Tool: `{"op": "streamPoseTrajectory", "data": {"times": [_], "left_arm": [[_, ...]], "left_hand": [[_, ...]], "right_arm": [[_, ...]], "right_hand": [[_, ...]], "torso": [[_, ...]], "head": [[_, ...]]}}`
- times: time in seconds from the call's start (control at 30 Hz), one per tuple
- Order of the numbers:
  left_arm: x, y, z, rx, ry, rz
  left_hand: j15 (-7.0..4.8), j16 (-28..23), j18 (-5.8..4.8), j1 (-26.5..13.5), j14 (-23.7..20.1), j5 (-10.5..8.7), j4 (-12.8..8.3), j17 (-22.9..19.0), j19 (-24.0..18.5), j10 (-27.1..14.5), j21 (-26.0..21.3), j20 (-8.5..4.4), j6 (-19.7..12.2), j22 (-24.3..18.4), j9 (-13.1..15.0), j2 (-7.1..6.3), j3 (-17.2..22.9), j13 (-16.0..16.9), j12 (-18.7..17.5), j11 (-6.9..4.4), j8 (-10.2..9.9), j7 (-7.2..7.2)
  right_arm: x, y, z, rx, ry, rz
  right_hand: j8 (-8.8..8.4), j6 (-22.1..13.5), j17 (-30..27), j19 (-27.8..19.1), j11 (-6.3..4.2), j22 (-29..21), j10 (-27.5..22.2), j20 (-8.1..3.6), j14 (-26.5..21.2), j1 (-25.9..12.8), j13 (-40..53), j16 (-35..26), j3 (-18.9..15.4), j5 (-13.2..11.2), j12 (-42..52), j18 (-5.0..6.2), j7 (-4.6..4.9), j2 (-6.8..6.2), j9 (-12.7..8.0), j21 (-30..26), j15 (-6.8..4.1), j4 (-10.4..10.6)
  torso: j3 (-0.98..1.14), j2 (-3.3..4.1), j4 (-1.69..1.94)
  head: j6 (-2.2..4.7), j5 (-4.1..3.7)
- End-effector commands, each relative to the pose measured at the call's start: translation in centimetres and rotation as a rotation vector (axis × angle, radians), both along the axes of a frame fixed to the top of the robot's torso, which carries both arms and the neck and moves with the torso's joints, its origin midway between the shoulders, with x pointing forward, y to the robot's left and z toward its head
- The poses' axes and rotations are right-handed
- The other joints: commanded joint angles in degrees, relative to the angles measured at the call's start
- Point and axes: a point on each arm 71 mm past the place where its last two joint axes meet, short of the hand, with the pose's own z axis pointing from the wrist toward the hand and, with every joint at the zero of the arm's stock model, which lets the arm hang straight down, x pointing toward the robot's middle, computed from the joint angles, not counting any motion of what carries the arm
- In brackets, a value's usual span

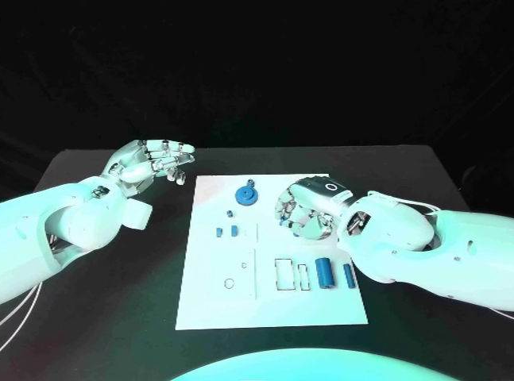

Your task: Assemble the parts on the task board

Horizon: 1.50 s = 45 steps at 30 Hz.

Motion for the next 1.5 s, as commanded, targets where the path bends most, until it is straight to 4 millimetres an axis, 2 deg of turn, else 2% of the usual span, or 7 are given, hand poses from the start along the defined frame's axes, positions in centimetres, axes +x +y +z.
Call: {"op": "streamPoseTrajectory", "data": {"times": [0.03, 0.27, 0.33, 0.57, 0.7, 0.9, 1.5], "left_arm": [[0.0, -0.5, 0.2, -0.025, -0.009, -0.017], [0.0, -1.0, 0.2, -0.031, -0.009, -0.021], [0.0, -1.2, 0.1, -0.033, -0.009, -0.023], [0.0, -1.9, 0.1, -0.038, -0.009, -0.031], [0.0, -2.1, 0.1, -0.04, -0.007, -0.036], [0.0, -2.2, 0.1, -0.041, -0.005, -0.04], [0.1, -2.0, 0.1, -0.036, 0.0, -0.036]], "left_hand": [[0.19, -0.29, 0.88, -0.02, -0.38, 0.36, -0.41, -0.04, 0.22, -0.52, -0.19, -0.06, -0.32, -0.09, 0.04, 0.4, 0.02, -0.1, 0.03, 0.03, 0.15, 0.23], [0.2, -0.29, 0.88, -0.03, -0.39, 0.36, -0.42, -0.06, 0.22, -0.57, -0.2, -0.05, -0.32, -0.1, 0.05, 0.42, 0.01, -0.1, 0.04, 0.04, 0.17, 0.24], [0.21, -0.31, 0.87, -0.03, -0.41, 0.36, -0.42, -0.1, 0.22, -0.59, -0.21, -0.05, -0.32, -0.11, 0.05, 0.43, 0.01, -0.1, 0.04, 0.05, 0.18, 0.24], [0.22, -0.32, 0.87, -0.04, -0.43, 0.36, -0.43, -0.13, 0.22, -0.65, -0.23, -0.03, -0.31, -0.12, 0.06, 0.43, -0.01, -0.11, 0.05, 0.06, 0.21, 0.24], [0.23, -0.32, 0.87, -0.05, -0.43, 0.36, -0.43, -0.12, 0.22, -0.68, -0.23, -0.03, -0.31, -0.13, 0.06, 0.42, -0.02, -0.11, 0.05, 0.07, 0.21, 0.24], [0.25, -0.35, 0.86, -0.1, -0.5, 0.35, -0.4, -0.24, 0.22, -0.73, -0.25, -0.01, -0.32, -0.14, 0.06, 0.43, -0.05, -0.12, 0.05, 0.08, 0.23, 0.25], [0.27, -0.34, 0.86, -0.15, -0.49, 0.36, -0.4, -0.19, 0.21, -0.84, -0.28, 0.01, -0.37, -0.17, 0.07, 0.42, -0.09, -0.13, 0.05, 0.11, 0.24, 0.27]], "right_arm": [[-1.0, 1.7, -0.5, 0.054, 0.018, 0.058], [-2.7, 4.8, -2.6, 0.072, 0.068, 0.133], [-3.1, 5.5, -3.2, 0.073, 0.079, 0.148], [-3.6, 6.8, -4.8, 0.063, 0.098, 0.169], [-3.6, 7.3, -5.4, 0.055, 0.102, 0.167], [-3.6, 7.4, -6.1, 0.041, 0.091, 0.151], [-3.6, 7.3, -6.0, 0.046, 0.042, 0.121]], "right_hand": [[0.17, 0.34, -0.11, 3.31, -1.47, 9.38, 2.0, -0.37, 3.23, -0.15, 0.86, 0.33, 0.18, 0.1, 0.2, -1.15, 0.02, 0.15, 0.12, 0.21, -0.39, -0.43], [0.16, 0.28, -0.23, 3.26, -1.43, 9.29, 1.97, -0.37, 3.2, -0.19, 0.88, 0.28, 0.33, 0.18, 0.13, -1.13, 0.08, 0.17, 0.17, 0.13, -0.37, -0.56], [0.16, 0.28, -0.23, 3.26, -1.43, 9.29, 1.97, -0.37, 3.2, -0.19, 0.88, 0.28, 0.33, 0.18, 0.13, -1.13, 0.08, 0.17, 0.17, 0.13, -0.37, -0.56], [0.14, 0.22, -0.25, 3.26, -1.4, 9.28, 1.95, -0.36, 3.19, -0.21, 0.9, 0.3, 0.44, 0.23, 0.08, -1.12, 0.11, 0.19, 0.2, 0.13, -0.36, -0.66], [0.13, 0.17, -0.31, 3.22, -1.37, 9.21, 1.93, -0.35, 3.18, -0.25, 0.91, 0.28, 0.52, 0.28, 0.04, -1.11, 0.15, 0.18, 0.23, 0.07, -0.34, -0.74], [0.13, 0.16, -0.35, 3.23, -1.36, 9.25, 1.93, -0.35, 3.17, -0.27, 0.92, 0.26, 0.54, 0.29, 0.03, -1.11, 0.16, 0.18, 0.24, 0.1, -0.33, -0.76], [0.15, 0.15, -0.16, 3.33, -1.34, 9.45, 1.96, -0.34, 3.2, -0.33, 0.96, 0.42, 0.62, 0.35, 0.01, -1.16, 0.21, 0.14, 0.3, 0.27, -0.31, -0.9]], "torso": [[-0.1, -0.07, -0.04], [-0.11, -0.08, 0.19], [-0.14, -0.06, 0.15], [-0.2, 0.0, 0.13], [-0.16, 0.03, 0.09], [-0.09, 0.08, 0.13], [-0.06, 0.11, 0.06]], "head": [[-0.35, 1.01], [-1.0, 2.84], [-1.26, 3.59], [-1.73, 4.84], [-1.96, 5.4], [-2.26, 5.84], [-2.5, 6.17]]}}
